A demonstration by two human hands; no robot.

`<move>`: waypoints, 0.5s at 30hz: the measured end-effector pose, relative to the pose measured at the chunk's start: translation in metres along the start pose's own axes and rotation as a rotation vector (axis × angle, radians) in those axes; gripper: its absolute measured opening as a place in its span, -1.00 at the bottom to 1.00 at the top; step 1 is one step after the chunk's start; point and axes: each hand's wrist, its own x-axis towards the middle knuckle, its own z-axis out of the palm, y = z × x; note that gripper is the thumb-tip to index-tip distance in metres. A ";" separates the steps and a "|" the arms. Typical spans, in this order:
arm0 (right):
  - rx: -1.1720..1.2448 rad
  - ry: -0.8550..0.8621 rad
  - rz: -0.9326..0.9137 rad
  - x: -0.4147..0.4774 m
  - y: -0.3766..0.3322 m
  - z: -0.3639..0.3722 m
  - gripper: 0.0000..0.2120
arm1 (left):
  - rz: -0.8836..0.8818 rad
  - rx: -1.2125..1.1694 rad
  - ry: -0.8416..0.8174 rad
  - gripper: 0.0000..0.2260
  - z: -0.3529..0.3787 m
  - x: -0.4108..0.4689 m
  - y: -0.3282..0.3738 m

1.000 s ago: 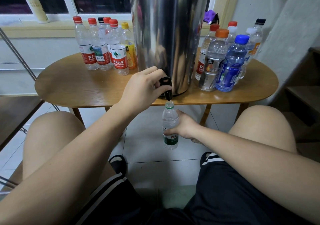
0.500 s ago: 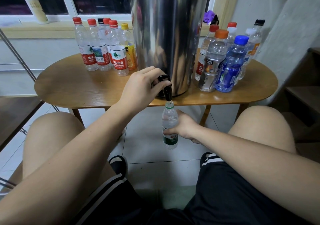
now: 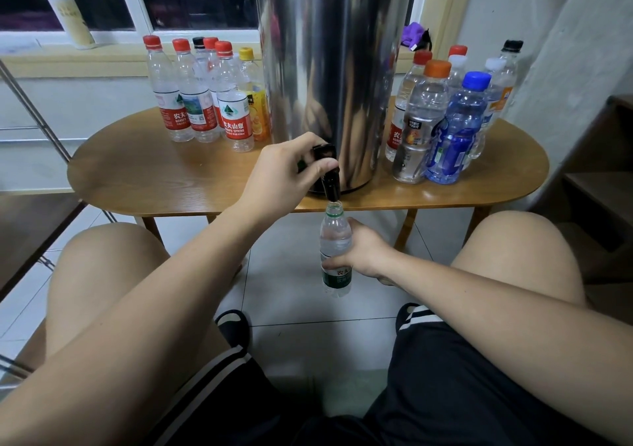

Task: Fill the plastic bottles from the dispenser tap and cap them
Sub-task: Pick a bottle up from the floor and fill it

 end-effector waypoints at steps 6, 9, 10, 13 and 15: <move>-0.015 -0.008 -0.019 -0.002 -0.002 -0.002 -0.30 | -0.262 -0.269 0.022 -0.73 -0.007 -0.005 0.002; -0.035 -0.023 -0.021 -0.003 -0.001 0.000 -0.28 | -0.425 -0.410 0.078 -0.76 -0.018 -0.009 0.000; -0.038 -0.030 -0.022 -0.004 -0.002 0.002 -0.26 | -0.491 -0.420 0.076 -0.77 -0.021 -0.012 -0.001; -0.020 -0.042 -0.030 -0.006 -0.002 0.005 -0.22 | -0.674 -0.347 -0.061 -0.76 -0.025 -0.025 -0.010; -0.007 -0.057 -0.042 -0.007 -0.004 0.006 -0.24 | -0.753 -0.260 -0.201 -0.78 -0.027 -0.038 -0.015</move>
